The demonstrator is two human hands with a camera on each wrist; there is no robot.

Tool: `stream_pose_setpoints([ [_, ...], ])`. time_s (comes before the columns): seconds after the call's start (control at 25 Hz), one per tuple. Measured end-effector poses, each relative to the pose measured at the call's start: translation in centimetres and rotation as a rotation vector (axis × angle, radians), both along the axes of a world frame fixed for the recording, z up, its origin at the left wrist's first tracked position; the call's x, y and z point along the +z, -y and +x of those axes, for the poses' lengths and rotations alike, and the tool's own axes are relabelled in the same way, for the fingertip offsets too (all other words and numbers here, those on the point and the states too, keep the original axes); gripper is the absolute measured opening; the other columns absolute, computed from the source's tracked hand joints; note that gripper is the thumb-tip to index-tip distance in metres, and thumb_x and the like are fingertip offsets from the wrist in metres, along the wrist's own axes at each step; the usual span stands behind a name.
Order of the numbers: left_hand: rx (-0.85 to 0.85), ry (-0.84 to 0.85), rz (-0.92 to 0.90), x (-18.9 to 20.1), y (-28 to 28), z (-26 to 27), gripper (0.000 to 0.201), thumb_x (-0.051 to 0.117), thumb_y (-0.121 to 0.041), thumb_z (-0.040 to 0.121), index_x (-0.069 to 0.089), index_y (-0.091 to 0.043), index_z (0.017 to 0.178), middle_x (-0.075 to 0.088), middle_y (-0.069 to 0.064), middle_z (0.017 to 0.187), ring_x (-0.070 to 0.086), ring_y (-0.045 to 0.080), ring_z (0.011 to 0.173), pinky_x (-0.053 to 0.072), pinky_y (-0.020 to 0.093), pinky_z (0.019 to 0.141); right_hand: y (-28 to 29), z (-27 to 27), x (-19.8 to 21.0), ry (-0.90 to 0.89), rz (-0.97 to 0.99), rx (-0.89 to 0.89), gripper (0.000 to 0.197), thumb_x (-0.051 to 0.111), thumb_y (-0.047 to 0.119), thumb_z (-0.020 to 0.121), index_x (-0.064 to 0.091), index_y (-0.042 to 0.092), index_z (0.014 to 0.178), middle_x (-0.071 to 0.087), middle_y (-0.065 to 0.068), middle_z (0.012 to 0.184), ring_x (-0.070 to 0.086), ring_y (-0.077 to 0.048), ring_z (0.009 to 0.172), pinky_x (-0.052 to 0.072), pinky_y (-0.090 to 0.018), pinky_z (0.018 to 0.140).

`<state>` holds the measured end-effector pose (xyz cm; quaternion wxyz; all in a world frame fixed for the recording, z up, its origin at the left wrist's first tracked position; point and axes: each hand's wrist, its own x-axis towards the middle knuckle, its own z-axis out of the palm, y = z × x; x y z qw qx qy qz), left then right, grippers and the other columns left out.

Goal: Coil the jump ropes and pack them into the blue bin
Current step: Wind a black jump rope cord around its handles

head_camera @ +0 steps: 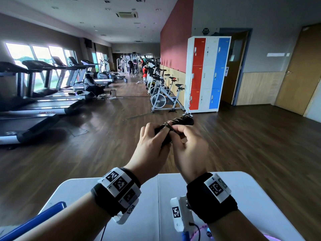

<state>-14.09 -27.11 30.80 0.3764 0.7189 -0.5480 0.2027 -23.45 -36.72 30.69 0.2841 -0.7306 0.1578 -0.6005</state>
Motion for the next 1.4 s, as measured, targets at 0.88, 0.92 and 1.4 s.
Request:
stream_pose_setpoints([
  [0.88,-0.169,-0.307,-0.077,2.0,0.8,2.1,0.014,0.074,-0.006,0.084,0.075,-0.019,0.091,0.059,-0.008,0.118,0.057,-0.001,0.108,0.044,0.013,0.093,1.3,0.2,-0.6,-0.096,-0.095,0.038,0.011,0.063,0.016,0.089,0.069,0.015,0.099,0.068,0.003,0.09,0.064,-0.014,0.079,0.054,-0.038,0.068],
  [0.92,-0.176,-0.294,-0.029,2.3,0.7,2.2,0.015,0.073,-0.006,0.085,0.074,-0.02,0.09,0.056,-0.007,0.118,0.055,-0.002,0.107,0.042,0.011,0.092,1.2,0.1,-0.5,-0.102,-0.08,0.043,0.012,0.063,0.018,0.088,0.069,0.016,0.098,0.069,0.004,0.089,0.064,-0.014,0.078,0.054,-0.039,0.067],
  [1.4,-0.202,-0.085,0.094,1.5,0.7,3.3,0.022,0.062,-0.043,0.082,0.063,-0.022,0.08,0.049,-0.002,0.115,0.056,0.024,0.098,0.048,0.041,0.091,2.0,0.4,0.7,-0.347,0.121,0.109,0.018,0.058,0.037,0.086,0.065,0.021,0.082,0.071,0.003,0.078,0.068,-0.015,0.075,0.056,-0.04,0.07],
])
